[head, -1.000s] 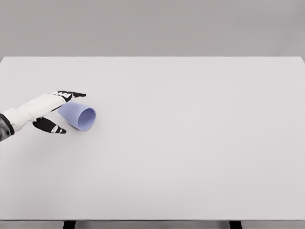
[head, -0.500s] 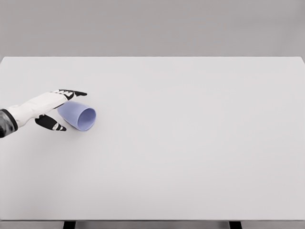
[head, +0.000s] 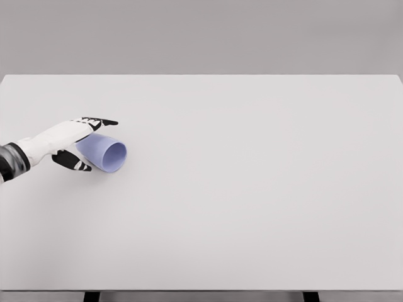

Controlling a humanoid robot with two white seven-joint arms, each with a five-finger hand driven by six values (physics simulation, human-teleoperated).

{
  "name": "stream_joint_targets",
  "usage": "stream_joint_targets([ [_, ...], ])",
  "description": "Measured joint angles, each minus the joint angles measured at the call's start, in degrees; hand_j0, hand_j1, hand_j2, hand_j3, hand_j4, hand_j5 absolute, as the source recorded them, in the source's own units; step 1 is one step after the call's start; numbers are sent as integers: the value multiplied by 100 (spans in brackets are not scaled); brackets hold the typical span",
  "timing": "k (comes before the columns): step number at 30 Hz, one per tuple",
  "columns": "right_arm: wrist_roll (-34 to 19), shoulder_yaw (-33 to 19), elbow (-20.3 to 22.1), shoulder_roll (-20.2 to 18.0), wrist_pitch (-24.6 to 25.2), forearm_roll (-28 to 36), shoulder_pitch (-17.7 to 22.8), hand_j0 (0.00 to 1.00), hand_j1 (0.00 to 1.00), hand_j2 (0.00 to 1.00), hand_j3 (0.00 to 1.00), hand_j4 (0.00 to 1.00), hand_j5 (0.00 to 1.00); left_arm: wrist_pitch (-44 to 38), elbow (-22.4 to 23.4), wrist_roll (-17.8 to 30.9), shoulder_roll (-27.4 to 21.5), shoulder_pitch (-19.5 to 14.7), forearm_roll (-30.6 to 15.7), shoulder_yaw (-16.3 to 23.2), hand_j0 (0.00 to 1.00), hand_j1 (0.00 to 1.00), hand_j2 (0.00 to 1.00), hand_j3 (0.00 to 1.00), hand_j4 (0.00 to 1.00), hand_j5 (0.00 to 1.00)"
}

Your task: Flip the cup with left arm and place it on the table

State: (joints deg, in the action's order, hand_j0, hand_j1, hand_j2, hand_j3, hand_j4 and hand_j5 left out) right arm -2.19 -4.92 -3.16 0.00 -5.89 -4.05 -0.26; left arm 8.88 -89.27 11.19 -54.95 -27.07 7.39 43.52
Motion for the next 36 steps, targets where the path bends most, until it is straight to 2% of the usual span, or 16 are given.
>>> stream_joint_targets([
  [13, 0, 0, 0, 0, 0, 0, 0, 100, 100, 100, 100, 100, 100, 0, 137, 0, 136, -62, 221, 116, 100, 100, 100, 100, 100, 100],
  [36, 0, 0, 0, 0, 1, 0, 0, 100, 100, 100, 100, 100, 100, -3, 142, 0, 242, -141, 326, 220, 100, 100, 100, 100, 100, 100],
])
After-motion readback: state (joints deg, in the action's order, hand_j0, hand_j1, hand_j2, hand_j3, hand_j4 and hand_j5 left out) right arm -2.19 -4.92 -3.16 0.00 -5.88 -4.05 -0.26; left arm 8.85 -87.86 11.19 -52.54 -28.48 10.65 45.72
